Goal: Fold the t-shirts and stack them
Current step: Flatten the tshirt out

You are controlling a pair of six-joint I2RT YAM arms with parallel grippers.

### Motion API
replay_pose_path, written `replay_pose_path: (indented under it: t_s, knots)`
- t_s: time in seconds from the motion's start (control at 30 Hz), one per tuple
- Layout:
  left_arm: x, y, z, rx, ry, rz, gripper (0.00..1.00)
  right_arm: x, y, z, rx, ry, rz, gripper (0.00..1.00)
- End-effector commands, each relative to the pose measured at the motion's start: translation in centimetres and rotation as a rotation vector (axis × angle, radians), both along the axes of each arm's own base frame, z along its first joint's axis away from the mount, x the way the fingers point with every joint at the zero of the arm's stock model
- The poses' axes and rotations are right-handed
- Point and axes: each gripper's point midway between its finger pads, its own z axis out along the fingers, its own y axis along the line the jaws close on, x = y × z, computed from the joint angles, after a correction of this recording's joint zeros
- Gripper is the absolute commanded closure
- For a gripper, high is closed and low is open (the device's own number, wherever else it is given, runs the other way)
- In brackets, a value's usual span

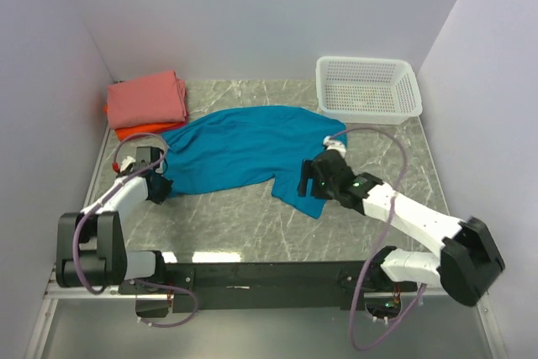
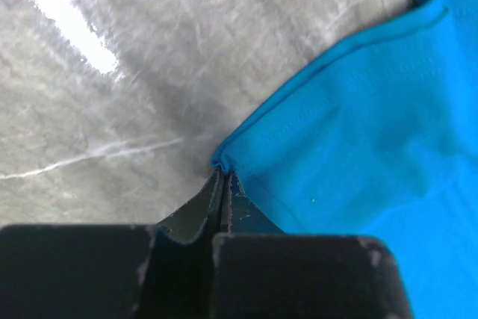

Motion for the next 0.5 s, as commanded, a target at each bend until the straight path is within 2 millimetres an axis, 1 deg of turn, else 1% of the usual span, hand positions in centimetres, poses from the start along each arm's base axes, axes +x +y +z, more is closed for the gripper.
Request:
replay_pose_path:
  t_s: [0.0,0.03,0.07,0.13,0.17,0.23,0.27,0.37,0.4,0.47]
  knots:
    - [0.6,-0.4,1.6,-0.01,-0.104,-0.021,0.99,-1.4,0.6,-2.2,-0.07,0.089,-0.017,0.12]
    - [0.6,-0.3,2.0,-0.005,-0.122,-0.019,0.99,-1.4,0.9,-2.8,-0.093,0.113,-0.026,0.12]
    - [0.9,-0.2,3.0,0.0,-0.169,-0.012,0.99,-1.4,0.6,-3.1,-0.13,0.113,-0.041,0.13]
    - [1.1,-0.2,3.9,0.003,-0.215,-0.017,0.99,-2.2,0.4,-4.1,-0.185,0.152,-0.041,0.13]
    - [1.3,-0.2,5.1,0.004,-0.267,-0.021,0.99,-2.3,0.4,-4.4,-0.201,0.159,-0.04,0.13]
    - [1.2,-0.3,5.9,0.004,-0.295,-0.022,0.99,-3.0,0.2,-5.4,-0.222,0.197,-0.037,0.14]
    - [1.2,-0.2,6.6,0.006,-0.323,-0.016,0.99,-3.2,0.3,-5.6,-0.22,0.205,-0.03,0.15]
    - [1.3,-0.1,7.6,0.007,-0.361,-0.01,0.99,-3.4,1.0,-6.3,-0.203,0.226,-0.01,0.18]
    - [1.2,-0.1,7.6,0.009,-0.358,-0.01,0.99,-3.4,1.3,-6.4,-0.191,0.229,-0.002,0.19]
    - [1.3,-0.3,8.0,0.002,-0.366,-0.018,0.99,-3.4,1.6,-6.6,-0.196,0.233,0.005,0.24]
